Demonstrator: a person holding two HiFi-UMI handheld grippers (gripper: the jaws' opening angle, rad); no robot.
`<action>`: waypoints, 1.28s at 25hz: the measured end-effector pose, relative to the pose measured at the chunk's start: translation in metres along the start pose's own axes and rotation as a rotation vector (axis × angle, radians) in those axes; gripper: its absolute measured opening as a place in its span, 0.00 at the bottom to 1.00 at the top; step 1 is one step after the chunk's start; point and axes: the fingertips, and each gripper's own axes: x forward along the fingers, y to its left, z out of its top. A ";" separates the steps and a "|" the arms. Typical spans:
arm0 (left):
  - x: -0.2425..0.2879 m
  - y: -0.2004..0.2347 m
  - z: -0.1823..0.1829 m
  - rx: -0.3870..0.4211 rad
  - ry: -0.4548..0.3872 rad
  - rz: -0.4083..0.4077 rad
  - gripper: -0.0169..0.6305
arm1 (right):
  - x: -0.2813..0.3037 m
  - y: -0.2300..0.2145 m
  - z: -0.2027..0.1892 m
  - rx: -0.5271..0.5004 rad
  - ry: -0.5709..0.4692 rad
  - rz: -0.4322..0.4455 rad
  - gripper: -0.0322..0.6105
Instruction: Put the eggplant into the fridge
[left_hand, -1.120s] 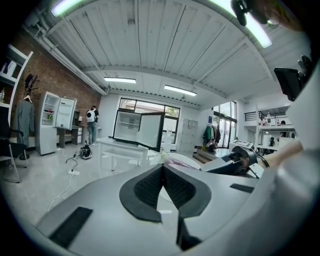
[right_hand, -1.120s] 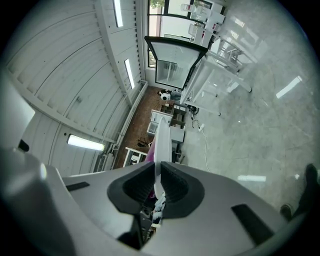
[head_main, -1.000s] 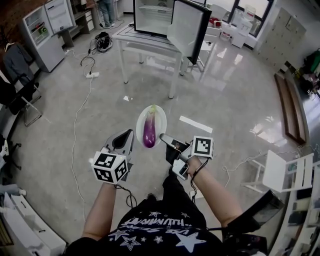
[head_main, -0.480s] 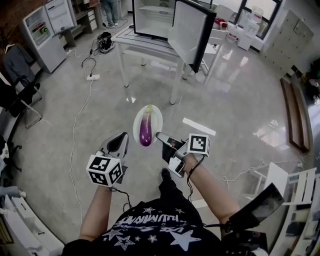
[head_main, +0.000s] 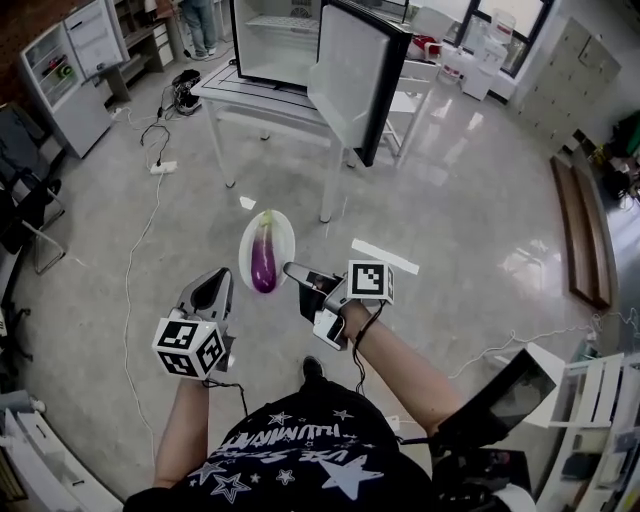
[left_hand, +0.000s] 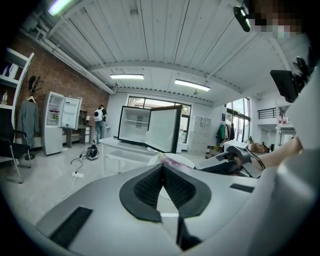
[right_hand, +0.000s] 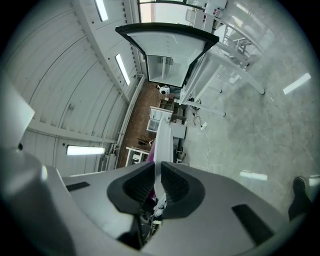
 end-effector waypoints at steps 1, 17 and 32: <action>0.008 0.004 -0.003 -0.005 -0.002 0.009 0.04 | 0.004 -0.006 0.007 0.002 0.006 0.006 0.11; 0.098 0.023 0.011 -0.057 0.049 0.108 0.04 | 0.009 -0.034 0.113 0.044 0.054 0.028 0.11; 0.190 0.096 0.041 0.010 0.079 -0.021 0.04 | 0.073 -0.058 0.172 0.040 -0.049 -0.037 0.11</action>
